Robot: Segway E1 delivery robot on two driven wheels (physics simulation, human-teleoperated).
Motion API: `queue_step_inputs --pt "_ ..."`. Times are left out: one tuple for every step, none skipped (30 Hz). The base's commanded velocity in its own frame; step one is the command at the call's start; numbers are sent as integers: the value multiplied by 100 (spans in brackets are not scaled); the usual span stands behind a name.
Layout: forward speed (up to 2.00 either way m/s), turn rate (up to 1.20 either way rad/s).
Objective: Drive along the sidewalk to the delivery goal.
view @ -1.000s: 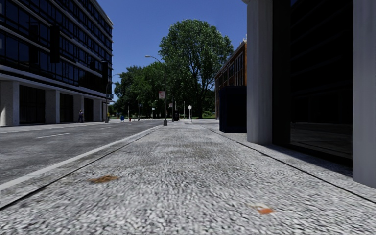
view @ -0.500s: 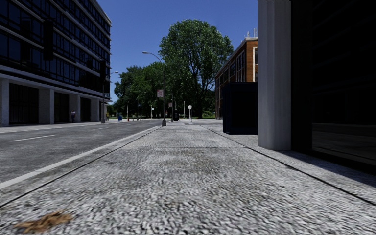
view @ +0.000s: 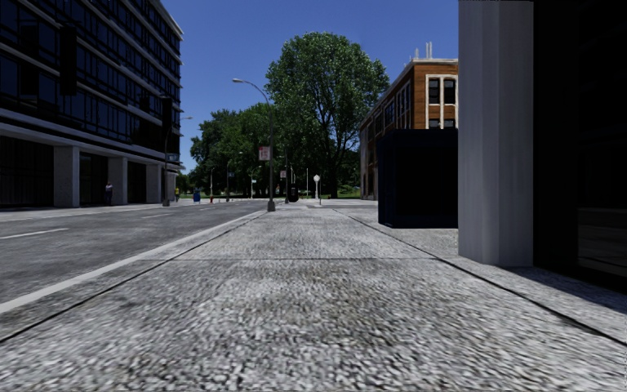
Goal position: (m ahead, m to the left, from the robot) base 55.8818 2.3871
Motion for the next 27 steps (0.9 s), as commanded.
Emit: queue_step_inputs --pt "200 12" --pt "200 7" --pt "200 0" --pt "200 0" --pt "200 0" --pt "200 0" --pt "200 4" --pt "200 7" --pt "200 7" --pt "200 9" --pt "200 13" --pt "200 18" --pt "200 18" --pt "200 22" --pt "200 26" --pt "200 28" --pt "200 28" --pt "200 28" --pt "200 28" --pt "200 24" --pt "200 24" --pt "200 10" --pt "200 3" --pt "200 0" --pt "200 0" --pt "200 0" --pt "200 0"
